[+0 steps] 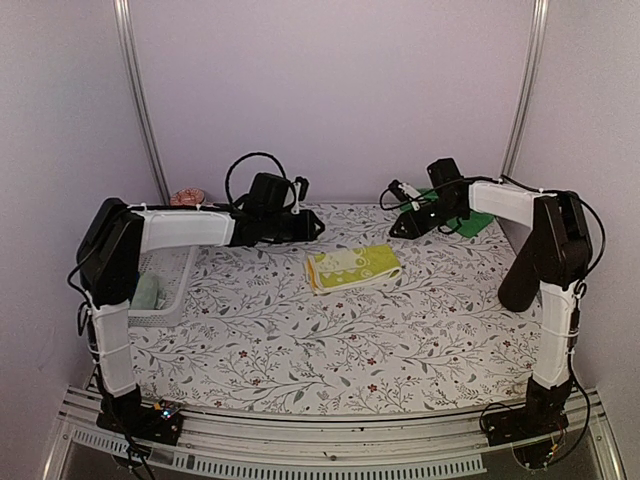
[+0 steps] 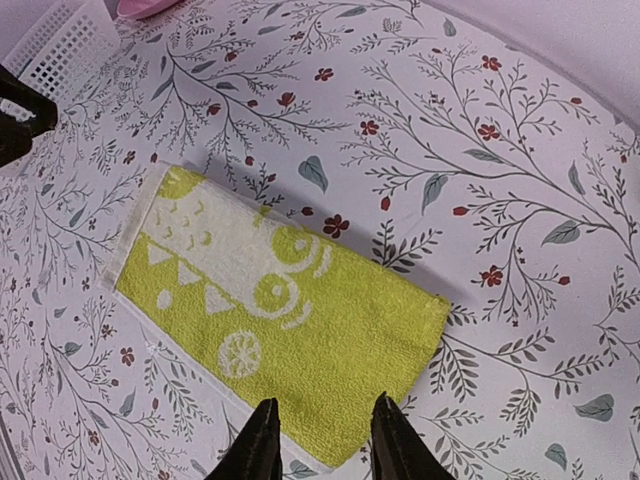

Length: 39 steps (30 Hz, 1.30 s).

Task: Roll the towels
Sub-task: Smooth out the towel at the center of the board.

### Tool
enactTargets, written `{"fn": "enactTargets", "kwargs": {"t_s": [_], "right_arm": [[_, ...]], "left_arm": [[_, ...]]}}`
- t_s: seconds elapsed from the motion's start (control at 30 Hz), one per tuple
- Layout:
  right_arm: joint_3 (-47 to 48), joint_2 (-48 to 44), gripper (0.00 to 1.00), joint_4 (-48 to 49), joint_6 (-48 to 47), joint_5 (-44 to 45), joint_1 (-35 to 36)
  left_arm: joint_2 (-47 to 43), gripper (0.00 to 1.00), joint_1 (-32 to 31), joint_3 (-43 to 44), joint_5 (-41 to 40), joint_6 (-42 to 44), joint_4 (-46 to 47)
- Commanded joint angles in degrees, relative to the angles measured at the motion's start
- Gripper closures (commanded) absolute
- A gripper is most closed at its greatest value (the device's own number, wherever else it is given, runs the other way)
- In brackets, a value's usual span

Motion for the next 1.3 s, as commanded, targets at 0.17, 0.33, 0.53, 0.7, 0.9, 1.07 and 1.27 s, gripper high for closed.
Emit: {"fn": "enactTargets", "kwargs": {"t_s": [0.17, 0.33, 0.53, 0.7, 0.9, 1.07, 1.27], "right_arm": [[-2.3, 4.1, 0.84, -2.0, -0.7, -5.2, -0.6], [-3.2, 5.6, 0.85, -3.0, -1.3, -4.7, -1.0], [-4.1, 7.7, 0.85, -3.2, -1.8, -3.2, -1.1], [-5.0, 8.8, 0.86, -3.6, -2.4, -0.5, -1.1], [-5.8, 9.4, 0.90, -4.9, -3.1, 4.0, -1.1], [-6.7, 7.9, 0.90, -6.2, -4.1, 7.5, -1.2], [-0.9, 2.8, 0.87, -7.8, -3.6, -0.4, -0.9]], "left_arm": [[13.9, 0.92, 0.9, 8.3, 4.4, 2.4, -1.3], [16.4, 0.94, 1.7, 8.2, 2.5, 2.7, -1.9], [18.1, 0.94, 2.1, 6.6, 2.1, 2.1, -1.5], [18.2, 0.90, 2.1, 4.1, 3.7, 1.0, 0.7], [17.8, 0.89, 2.0, 3.6, 3.7, 0.3, 0.4], [16.8, 0.92, 1.9, 3.1, 3.5, -0.1, 0.0], [14.9, 0.79, 1.8, 3.7, 3.3, 0.9, 0.4]]}}
